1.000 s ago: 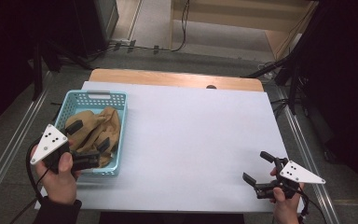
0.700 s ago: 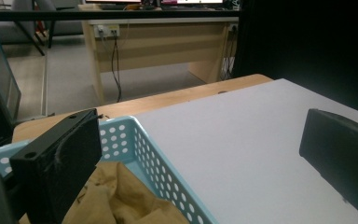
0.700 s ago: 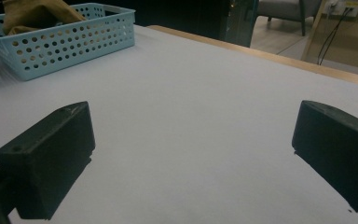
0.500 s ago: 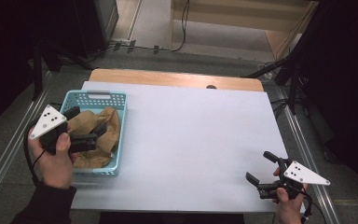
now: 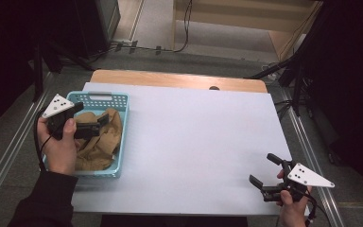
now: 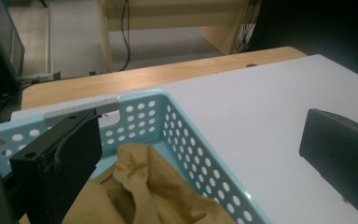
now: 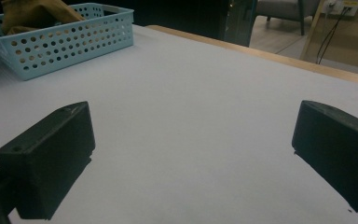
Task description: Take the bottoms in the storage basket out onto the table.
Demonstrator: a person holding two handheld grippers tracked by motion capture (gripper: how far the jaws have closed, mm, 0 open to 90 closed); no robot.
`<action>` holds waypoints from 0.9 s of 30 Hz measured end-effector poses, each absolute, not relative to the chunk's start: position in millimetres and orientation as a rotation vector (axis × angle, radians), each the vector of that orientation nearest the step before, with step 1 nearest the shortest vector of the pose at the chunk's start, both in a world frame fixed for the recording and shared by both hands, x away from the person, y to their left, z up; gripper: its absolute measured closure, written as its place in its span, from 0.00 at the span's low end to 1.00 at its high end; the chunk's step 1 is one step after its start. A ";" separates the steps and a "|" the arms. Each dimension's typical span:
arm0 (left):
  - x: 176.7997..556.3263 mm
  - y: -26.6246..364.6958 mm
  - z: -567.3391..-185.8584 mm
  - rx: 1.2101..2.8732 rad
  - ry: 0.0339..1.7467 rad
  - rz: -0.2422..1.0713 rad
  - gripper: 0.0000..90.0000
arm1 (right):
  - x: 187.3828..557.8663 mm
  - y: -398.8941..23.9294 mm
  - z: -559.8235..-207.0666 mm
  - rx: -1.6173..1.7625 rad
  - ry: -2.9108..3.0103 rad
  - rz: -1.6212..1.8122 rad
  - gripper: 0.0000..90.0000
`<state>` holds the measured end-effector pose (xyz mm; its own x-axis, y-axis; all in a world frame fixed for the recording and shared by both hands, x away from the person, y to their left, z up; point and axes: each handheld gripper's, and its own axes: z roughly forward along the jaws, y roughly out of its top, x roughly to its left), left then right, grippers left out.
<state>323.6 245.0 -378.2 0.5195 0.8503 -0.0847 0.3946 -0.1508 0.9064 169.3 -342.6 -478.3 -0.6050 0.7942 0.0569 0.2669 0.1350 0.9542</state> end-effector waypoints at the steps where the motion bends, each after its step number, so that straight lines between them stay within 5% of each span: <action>1: 327.5 247.3 -381.2 1.761 1.072 0.562 0.00 | 169.4 -342.7 -478.3 1.018 1.948 1.482 0.00; 27: 356.2 264.1 -430.3 1.955 1.325 0.365 0.00 | 170.4 -342.2 -479.7 1.016 1.963 1.477 0.00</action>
